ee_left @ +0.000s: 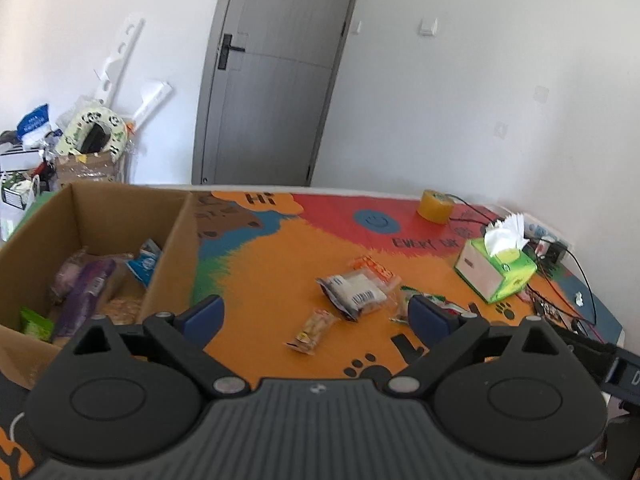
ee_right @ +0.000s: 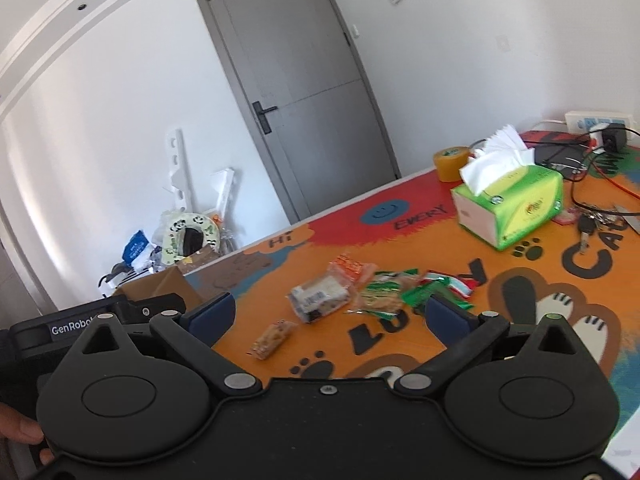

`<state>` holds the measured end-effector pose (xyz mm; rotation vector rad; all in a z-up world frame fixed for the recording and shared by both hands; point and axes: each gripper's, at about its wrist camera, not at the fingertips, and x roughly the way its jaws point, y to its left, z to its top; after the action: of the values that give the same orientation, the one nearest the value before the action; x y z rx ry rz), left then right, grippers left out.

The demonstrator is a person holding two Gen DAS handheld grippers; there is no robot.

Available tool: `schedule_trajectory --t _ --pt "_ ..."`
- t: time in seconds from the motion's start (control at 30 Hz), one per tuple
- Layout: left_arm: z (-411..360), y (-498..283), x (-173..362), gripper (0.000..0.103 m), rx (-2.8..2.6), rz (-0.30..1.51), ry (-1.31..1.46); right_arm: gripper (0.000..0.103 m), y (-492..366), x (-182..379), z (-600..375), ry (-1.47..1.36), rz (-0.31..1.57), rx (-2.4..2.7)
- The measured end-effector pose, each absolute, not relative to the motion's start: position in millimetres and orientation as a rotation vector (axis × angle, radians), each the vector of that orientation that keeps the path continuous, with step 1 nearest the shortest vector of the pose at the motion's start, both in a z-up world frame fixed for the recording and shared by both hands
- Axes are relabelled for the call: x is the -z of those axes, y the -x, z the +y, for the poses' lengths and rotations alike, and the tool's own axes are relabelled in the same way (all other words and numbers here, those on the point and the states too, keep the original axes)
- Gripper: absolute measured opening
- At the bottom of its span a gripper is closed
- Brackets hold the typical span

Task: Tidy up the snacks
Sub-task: 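Move both tools back over the remaining snacks, then grasp the small bread-stick packet with the left gripper while the right grasps the green packet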

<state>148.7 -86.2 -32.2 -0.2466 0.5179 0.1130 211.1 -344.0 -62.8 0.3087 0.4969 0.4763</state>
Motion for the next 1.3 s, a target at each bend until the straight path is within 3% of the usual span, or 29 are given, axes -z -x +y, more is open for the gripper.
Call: schedule_trajectory --t 0.4,0.47,0.6,0.63,1.0,1.3 --pt "-93.4 -180.9 54.9 0.095 -0.126 0.566 0.216 0.101 -242.5 95.1 -356.7 -0.306 0.571 -0.412" --pt "-92.5 -187.0 59.2 0.090 -0.119 0.572 0.215 0.098 -249.2 101.0 -357.6 -0.310 0.584 -0.401" --pt "-92.5 -199.6 68.6 0.062 -0.098 0.596 0.221 0.097 -259.4 111.2 -357.5 -0.306 0.600 -0.399" --pt "-92.4 -203.1 71.5 0.061 -0.100 0.606 0.226 0.097 -261.8 114.1 -357.6 -0.308 0.605 -0.400" --pt "-93.1 -236.5 99.7 0.060 -0.135 0.668 0.219 0.084 -294.0 130.1 -360.3 -0.330 0.631 -0.378" --pt "-96.4 -248.8 115.8 0.048 -0.153 0.701 0.189 0.084 -315.9 135.5 -350.5 -0.303 0.648 -0.350"
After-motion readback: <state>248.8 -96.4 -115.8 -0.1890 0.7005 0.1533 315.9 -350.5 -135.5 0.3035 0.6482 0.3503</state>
